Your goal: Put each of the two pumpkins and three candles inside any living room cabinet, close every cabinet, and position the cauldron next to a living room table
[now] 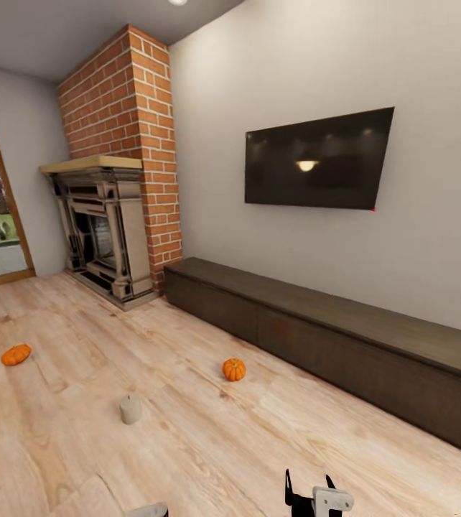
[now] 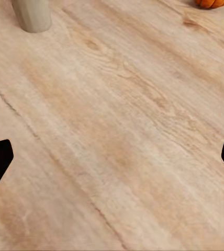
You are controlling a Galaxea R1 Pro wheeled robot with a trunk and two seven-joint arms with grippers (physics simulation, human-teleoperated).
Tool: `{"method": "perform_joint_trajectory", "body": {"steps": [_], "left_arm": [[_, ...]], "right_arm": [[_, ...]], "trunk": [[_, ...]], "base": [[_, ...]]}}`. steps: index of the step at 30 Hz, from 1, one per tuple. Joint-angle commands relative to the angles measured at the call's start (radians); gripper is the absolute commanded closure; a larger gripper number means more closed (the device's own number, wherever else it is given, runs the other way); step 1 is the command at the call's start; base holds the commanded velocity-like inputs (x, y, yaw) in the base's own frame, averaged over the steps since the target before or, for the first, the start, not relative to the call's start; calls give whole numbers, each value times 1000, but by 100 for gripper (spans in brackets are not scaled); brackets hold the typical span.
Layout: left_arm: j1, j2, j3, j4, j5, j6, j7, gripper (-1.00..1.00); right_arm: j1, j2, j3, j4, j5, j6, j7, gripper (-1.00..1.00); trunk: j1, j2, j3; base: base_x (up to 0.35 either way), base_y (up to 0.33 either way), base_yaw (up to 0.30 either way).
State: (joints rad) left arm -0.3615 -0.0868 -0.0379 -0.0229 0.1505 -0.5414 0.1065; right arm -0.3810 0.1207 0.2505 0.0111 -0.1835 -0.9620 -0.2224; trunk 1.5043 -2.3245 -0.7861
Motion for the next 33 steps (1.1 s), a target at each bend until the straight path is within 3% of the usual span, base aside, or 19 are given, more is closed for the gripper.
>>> {"method": "perform_joint_trajectory", "body": {"steps": [1, 13, 33], "left_arm": [[0, 0, -5, 0, 6, -3, 2, -100], [0, 1, -5, 0, 6, -3, 2, -100], [0, 1, -5, 0, 6, -5, 2, -100]], "right_arm": [[-1, 0, 9, 1, -9, -3, -1, -100], [-1, 0, 9, 1, -10, -3, -2, -100], [-1, -2, 7, 1, -10, -1, -2, -100]], "trunk": [[0, 0, -1], [0, 0, 3], [0, 0, 10]], "base": [[9, 5, -300], [10, 26, -300], [187, 263, -300]]}}
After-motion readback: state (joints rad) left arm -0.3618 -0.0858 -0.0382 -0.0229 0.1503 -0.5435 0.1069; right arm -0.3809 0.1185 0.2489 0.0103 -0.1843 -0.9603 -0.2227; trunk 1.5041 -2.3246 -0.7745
